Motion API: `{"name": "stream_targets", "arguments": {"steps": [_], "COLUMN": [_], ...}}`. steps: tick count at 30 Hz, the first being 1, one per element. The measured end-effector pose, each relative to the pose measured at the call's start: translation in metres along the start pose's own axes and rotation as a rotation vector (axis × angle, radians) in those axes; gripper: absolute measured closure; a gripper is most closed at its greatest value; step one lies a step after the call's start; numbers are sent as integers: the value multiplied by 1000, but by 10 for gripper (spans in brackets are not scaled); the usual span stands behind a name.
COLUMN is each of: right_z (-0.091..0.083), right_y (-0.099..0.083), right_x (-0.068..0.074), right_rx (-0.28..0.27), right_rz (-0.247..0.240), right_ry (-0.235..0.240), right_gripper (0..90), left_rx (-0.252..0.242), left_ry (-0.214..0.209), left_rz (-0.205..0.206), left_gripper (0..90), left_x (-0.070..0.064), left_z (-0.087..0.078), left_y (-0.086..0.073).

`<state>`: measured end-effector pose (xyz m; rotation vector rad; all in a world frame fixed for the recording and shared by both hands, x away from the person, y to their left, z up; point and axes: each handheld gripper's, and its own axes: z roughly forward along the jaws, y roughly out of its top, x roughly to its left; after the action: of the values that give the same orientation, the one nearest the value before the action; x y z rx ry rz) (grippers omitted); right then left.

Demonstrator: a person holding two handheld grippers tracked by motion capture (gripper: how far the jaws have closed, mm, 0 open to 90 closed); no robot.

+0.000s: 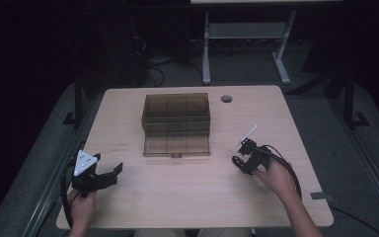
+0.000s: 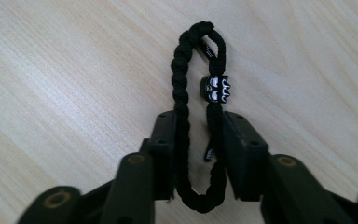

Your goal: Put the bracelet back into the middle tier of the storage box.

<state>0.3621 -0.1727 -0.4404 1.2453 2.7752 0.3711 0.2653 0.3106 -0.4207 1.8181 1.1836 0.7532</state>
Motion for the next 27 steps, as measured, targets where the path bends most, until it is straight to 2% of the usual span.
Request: {"name": "stream_targets", "arguments": {"steps": [6, 13, 14, 27], "right_z": [-1, -3, -5, -12], "right_y": [-1, -3, -4, -6], "right_x": [-2, -5, -5, -5], "right_rx": [-2, -6, -21, -42], "right_rz": [-3, 5, 10, 15], "right_ry": [17, 23, 33, 43], "right_gripper": [768, 801, 818, 825], "left_rx": [2, 1, 1, 0], "left_ry": [0, -1, -3, -5], "left_rz": [0, -2, -2, -4], "left_gripper": [133, 133, 133, 133], "left_x": [0, 0, 0, 0], "left_z": [0, 0, 1, 1], "left_y": [0, 0, 0, 0]}}
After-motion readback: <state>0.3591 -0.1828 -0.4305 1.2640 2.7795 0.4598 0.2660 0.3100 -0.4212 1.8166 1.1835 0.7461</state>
